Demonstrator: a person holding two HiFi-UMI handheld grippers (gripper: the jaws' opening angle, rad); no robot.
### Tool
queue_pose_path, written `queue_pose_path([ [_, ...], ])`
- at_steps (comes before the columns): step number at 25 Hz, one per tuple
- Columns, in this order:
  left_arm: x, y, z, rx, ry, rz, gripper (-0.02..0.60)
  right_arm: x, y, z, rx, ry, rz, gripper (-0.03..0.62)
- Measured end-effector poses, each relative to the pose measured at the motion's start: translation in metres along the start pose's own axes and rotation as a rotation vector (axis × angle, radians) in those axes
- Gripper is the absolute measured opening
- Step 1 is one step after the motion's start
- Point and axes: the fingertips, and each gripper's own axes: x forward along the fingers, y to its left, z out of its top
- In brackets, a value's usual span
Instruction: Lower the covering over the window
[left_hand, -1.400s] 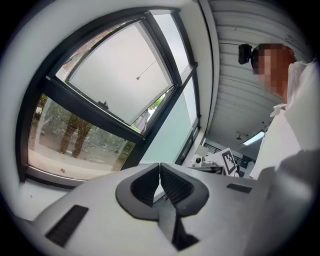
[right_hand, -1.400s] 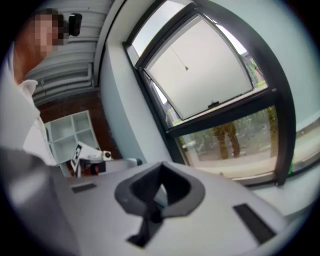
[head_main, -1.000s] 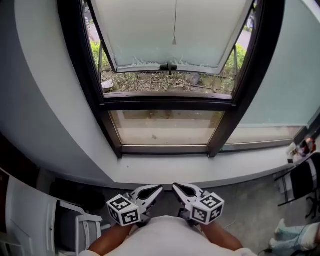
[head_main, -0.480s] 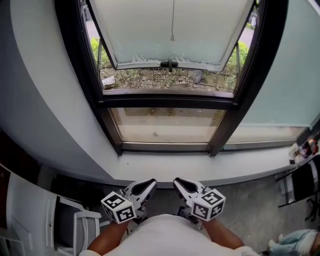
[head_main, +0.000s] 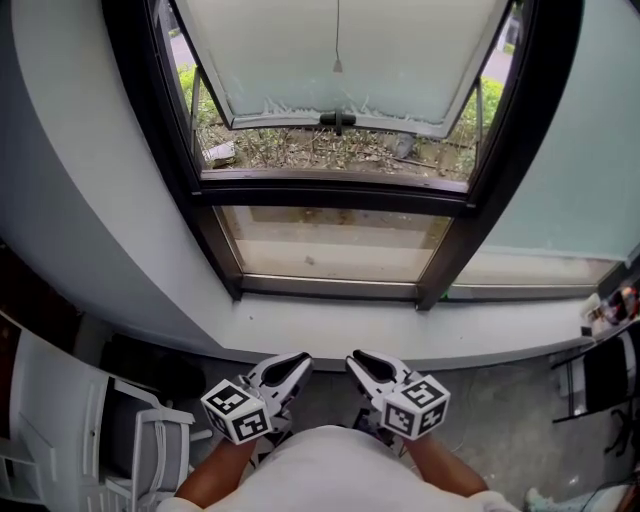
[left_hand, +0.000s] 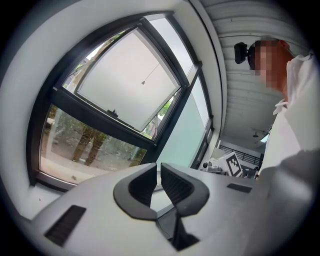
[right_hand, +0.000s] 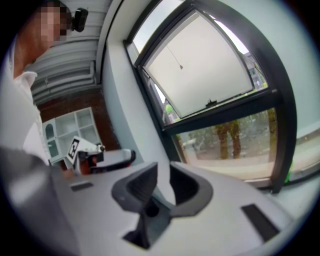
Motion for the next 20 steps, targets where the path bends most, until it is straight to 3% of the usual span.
queue_pose_path([
  [9,0.017,-0.007,-0.014,-0.016,-0.006,0.044,0.02,-0.01,-0.022,0.0,-0.003,0.025,0.054,0.074],
  [15,0.02,0.013,-0.004,-0.009,-0.013,0.069,0.02,0.009,-0.029,0.008,-0.022,0.038,0.068,0.074],
  [20,0.026,0.042,0.015,-0.005,-0.012,0.039,0.02,0.041,-0.032,0.023,-0.042,0.032,0.051,0.074],
])
